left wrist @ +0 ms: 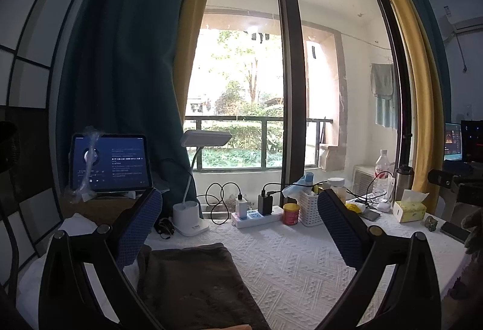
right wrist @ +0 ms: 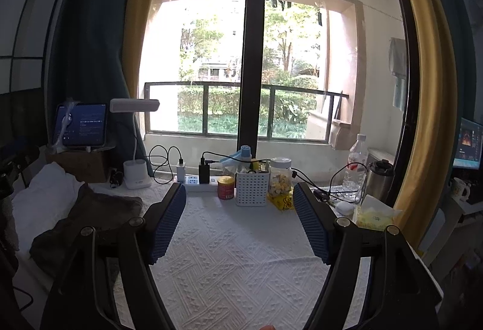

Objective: Fold small clothes

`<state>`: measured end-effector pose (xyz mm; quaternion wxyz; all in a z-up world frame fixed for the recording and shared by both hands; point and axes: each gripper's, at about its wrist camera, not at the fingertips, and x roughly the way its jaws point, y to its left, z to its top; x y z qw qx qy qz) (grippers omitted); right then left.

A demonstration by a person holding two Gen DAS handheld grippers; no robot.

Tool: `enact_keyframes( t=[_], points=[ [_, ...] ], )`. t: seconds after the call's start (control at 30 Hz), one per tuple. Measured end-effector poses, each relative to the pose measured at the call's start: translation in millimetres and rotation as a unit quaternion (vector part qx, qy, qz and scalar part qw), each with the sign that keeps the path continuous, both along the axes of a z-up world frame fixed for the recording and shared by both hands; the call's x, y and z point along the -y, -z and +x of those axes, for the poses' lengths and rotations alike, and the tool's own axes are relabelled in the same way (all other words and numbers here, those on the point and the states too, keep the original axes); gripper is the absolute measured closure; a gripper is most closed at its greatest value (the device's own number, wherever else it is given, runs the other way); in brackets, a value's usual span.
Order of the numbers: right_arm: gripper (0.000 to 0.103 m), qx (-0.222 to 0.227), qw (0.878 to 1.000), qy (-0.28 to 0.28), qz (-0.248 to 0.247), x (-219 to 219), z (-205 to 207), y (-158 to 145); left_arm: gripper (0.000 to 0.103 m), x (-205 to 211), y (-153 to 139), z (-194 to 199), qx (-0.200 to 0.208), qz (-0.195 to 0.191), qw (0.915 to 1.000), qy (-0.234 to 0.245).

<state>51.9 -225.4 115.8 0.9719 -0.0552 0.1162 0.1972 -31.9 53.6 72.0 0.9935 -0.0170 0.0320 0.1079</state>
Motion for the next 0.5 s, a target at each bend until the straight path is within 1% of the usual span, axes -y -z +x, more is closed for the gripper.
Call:
enact_keyframes(
  t=[0.5],
  points=[
    [0.026, -0.001, 1.000, 0.004, 0.002, 3.2, 0.9, 2.6, 0.001, 4.5, -0.9, 0.3, -0.001, 0.000, 1.0000, 0.009]
  ],
)
